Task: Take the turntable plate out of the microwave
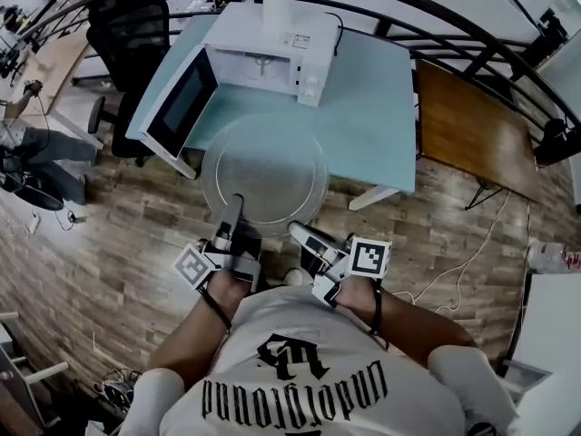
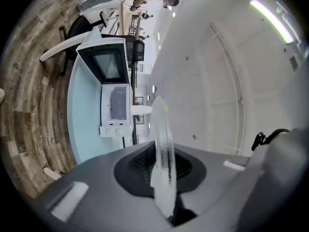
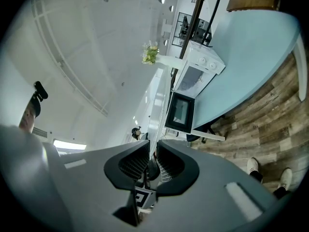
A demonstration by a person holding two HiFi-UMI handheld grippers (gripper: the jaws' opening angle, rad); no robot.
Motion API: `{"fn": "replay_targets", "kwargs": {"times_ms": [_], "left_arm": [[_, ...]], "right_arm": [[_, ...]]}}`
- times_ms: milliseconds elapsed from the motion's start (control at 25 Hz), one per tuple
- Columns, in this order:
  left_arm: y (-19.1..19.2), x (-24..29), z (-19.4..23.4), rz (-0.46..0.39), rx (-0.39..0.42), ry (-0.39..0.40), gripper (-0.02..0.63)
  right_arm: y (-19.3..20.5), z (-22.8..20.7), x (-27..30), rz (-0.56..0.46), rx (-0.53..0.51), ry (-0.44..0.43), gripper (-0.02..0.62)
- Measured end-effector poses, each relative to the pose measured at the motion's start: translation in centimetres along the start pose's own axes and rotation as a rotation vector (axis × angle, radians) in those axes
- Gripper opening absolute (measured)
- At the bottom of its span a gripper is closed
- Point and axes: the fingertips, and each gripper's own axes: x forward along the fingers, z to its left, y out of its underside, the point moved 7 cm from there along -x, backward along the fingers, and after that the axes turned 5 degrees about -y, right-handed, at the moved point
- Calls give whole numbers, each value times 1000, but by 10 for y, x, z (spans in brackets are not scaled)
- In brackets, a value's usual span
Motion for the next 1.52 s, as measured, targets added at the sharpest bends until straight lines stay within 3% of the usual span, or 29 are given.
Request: {"fn": "replay_targets", "kwargs": {"times_ms": [480,1520], "left_arm": [[0,-11,-11,-33,-16,-4,81],[4,-14,-28,-20,-14,19,80]], "right_arm": [[-2,12,1,46,-5,-15,44],[4,27,-6,19,-4,-10,44]]}}
